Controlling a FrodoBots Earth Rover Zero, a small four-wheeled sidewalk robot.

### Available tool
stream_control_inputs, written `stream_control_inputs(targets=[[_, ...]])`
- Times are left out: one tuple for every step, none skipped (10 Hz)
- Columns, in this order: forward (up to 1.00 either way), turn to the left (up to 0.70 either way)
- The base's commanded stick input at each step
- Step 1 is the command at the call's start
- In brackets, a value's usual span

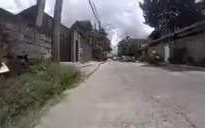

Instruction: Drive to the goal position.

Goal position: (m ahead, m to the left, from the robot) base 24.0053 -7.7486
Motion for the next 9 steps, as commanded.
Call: stream_control_inputs(targets=[[1.00, -0.08], [1.00, -0.11], [1.00, -0.04], [1.00, 0.00], [1.00, 0.00], [1.00, -0.01], [1.00, -0.02], [1.00, -0.02], [1.00, -0.03]])
